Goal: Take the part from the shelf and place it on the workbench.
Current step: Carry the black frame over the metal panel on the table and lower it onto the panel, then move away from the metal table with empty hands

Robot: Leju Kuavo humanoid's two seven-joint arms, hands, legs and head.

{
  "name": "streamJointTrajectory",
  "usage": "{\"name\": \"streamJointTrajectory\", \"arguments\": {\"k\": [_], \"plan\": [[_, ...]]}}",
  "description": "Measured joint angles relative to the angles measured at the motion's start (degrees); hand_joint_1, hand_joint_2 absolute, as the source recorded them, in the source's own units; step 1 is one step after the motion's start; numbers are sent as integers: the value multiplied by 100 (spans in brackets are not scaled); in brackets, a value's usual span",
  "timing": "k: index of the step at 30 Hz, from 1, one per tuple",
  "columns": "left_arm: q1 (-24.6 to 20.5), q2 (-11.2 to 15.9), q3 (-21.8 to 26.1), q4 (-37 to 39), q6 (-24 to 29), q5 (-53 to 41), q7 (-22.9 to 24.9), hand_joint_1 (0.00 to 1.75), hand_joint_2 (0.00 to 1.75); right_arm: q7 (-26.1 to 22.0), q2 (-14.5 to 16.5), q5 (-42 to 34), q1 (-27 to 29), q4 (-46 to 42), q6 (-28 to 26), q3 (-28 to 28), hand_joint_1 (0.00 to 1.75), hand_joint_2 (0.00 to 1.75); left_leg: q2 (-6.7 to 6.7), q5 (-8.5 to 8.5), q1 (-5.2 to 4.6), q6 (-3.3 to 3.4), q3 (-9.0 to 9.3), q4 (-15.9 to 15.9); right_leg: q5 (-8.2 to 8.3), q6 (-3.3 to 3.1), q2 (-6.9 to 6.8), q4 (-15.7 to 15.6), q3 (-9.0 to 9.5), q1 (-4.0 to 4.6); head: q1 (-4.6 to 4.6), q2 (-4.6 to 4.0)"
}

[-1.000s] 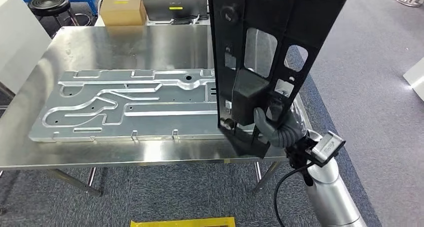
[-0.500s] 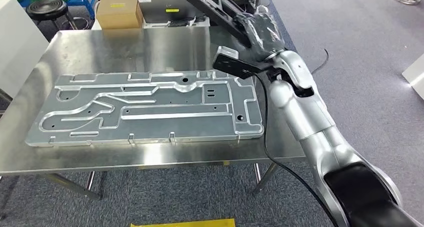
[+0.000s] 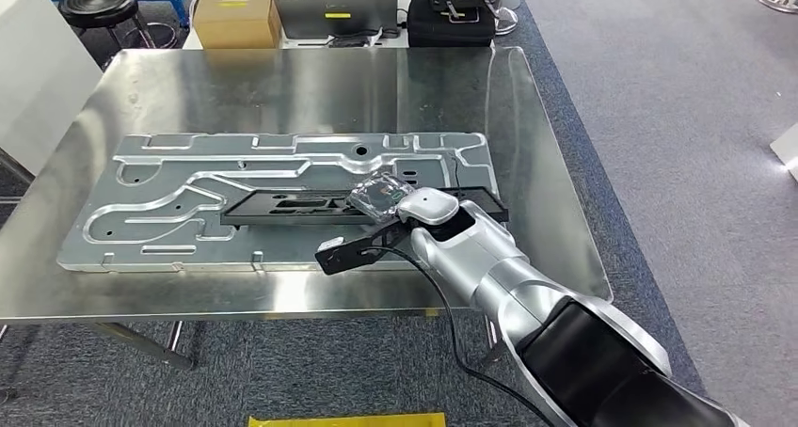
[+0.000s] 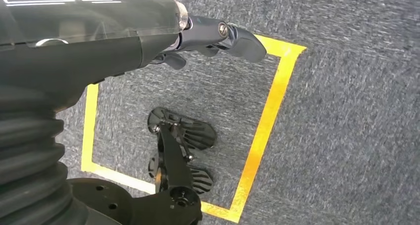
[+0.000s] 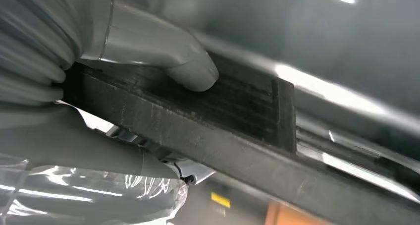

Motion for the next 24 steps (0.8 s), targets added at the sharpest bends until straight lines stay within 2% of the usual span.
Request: {"name": "streamJointTrajectory", "arguments": {"k": [3, 5, 7, 8, 9, 10, 12, 13, 14, 18, 19, 20, 22, 23, 24], "plan": [[-2, -1, -1, 0, 32, -3, -19, 0, 175, 17, 58, -51, 68, 123, -105, 32, 175, 175, 28, -70, 1, -84, 47, 10, 8, -44, 18, -117, 91, -34, 0, 0], [-4, -1, -2, 0, 50, -5, -26, 0, 175, 20, 95, -60, 88, 191, -122, 45, 175, 175, 43, -316, 2, -111, -116, 422, 20, -87, 2, -203, 177, -72, -1, 0], [10, 1, -3, 0, 55, -1, -53, 0, 175, 17, 118, -86, 122, 256, -171, 50, 87, 87, 47, -658, 9, -146, -490, 1175, 11, -114, -8, -211, 193, -66, -1, 0], [23, 2, -3, 0, 56, 4, -82, 0, 175, 10, 125, -109, 155, 281, -222, 50, 44, 44, 48, -741, 15, -166, -641, 1460, 7, -114, -7, -207, 192, -66, -1, 0], [38, 3, -2, 0, 56, 10, -116, 0, 175, 2, 128, -132, 196, 303, -288, 50, 0, 0, 49, -715, 22, -184, -699, 1551, 3, -109, -5, -198, 191, -69, -1, 0], [51, 6, -1, 0, 61, 19, -154, 0, 175, -6, 129, -154, 240, 324, -366, 50, 0, 0, 51, -580, 34, -197, -637, 1408, -4, -98, 3, -182, 190, -75, -1, 0], [64, 12, 1, 0, 92, 33, -211, 0, 175, -14, 128, -194, 301, 357, -531, 50, 0, 0, 54, -212, 66, -214, -267, 649, -34, -48, 27, -115, 175, -86, -1, 0], [65, 15, 2, 0, 123, 28, -229, 0, 175, -15, 125, -217, 312, 372, -606, 50, 0, 0, 46, -95, 68, -196, -99, 312, -53, -14, 46, -72, 161, -82, -1, 0], [64, 16, 3, 0, 155, 19, -239, 0, 175, -21, 120, -240, 321, 385, -664, 50, 0, 0, 39, -45, 65, -169, 3, 108, -64, 23, 61, -42, 147, -74, -1, 0], [65, 18, 4, 0, 238, -33, -291, 0, 0, -45, 89, -311, 392, 434, -801, 48, 0, 0, 36, 7, 38, 6, 22, 27, -74, 163, 81, -6, 111, -82, 1, 0], [65, 18, 4, 0, 255, -52, -320, 0, 0, -60, 72, -344, 403, 441, -889, 42, 0, 0, 41, 27, 40, 45, 18, 15, -163, 192, 71, 117, 55, -93, 1, 0], [65, 18, 5, 0, 268, -69, -349, 0, 0, -93, 47, -392, 412, 444, -1024, 25, 0, 0, 47, 42, 44, 74, 11, 5, -320, 217, 57, 374, -65, -102, 1, 0], [70, 20, 8, 0, 284, -89, -376, 0, 0, -201, -5, -506, 447, 442, -1358, -40, 0, 0, 49, 52, 32, 99, -14, 8, -703, 251, 36, 1164, -442, -110, 1, 0], [75, 21, 11, 0, 285, -93, -378, 0, 0, -261, -34, -559, 477, 440, -1528, -88, 0, 0, 49, 52, 24, 102, -21, 9, -818, 257, 32, 1504, -613, -111, 1, 0], [80, 22, 16, 0, 286, -97, -377, 0, 0, -308, -60, -599, 505, 435, -1667, -137, 0, 0, 47, 51, 15, 104, -22, 10, -823, 251, 29, 1658, -694, -110, 1, 0]]}}
